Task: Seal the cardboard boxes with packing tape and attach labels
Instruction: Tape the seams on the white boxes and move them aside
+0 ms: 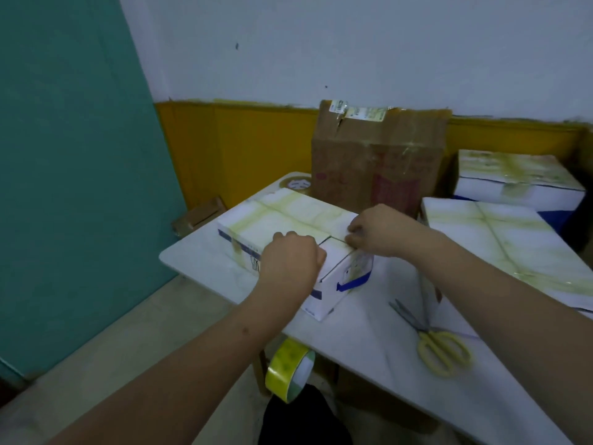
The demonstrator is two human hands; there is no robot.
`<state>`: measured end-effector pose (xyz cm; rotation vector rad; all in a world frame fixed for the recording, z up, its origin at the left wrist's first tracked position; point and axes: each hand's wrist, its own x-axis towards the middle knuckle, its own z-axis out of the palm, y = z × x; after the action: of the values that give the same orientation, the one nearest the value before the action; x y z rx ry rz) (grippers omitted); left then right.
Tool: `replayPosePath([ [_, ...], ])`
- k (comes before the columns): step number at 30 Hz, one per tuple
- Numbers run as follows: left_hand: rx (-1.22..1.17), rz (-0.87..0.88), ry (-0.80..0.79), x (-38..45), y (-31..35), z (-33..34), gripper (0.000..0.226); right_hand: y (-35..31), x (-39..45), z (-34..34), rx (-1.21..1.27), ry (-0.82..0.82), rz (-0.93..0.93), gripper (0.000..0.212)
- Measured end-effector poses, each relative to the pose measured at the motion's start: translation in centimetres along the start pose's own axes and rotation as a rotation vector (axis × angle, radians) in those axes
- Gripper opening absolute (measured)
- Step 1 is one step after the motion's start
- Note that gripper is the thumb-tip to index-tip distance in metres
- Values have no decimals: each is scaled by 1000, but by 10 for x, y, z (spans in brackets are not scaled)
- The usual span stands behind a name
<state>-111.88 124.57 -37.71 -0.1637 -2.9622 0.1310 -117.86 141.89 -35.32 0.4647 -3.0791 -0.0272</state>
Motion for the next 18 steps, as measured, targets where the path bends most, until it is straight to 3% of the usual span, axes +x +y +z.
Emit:
replayPosePath([
  [4, -132, 21, 111, 13, 5, 0, 31, 19, -26, 3, 28, -71, 17, 49],
  [8, -184, 268, 306, 40, -25, 17, 44, 23, -55, 16, -21, 82, 73, 38],
  [10, -256, 353, 224, 47, -32, 28, 58, 16, -81, 22, -37, 156, 96, 32],
  [14, -336, 357, 20, 54, -14, 33, 51, 7, -112, 30, -26, 146, 81, 27],
  [18, -345, 269, -18, 47, 8, 29, 49, -5, -107, 27, 543, 313, 213, 27],
])
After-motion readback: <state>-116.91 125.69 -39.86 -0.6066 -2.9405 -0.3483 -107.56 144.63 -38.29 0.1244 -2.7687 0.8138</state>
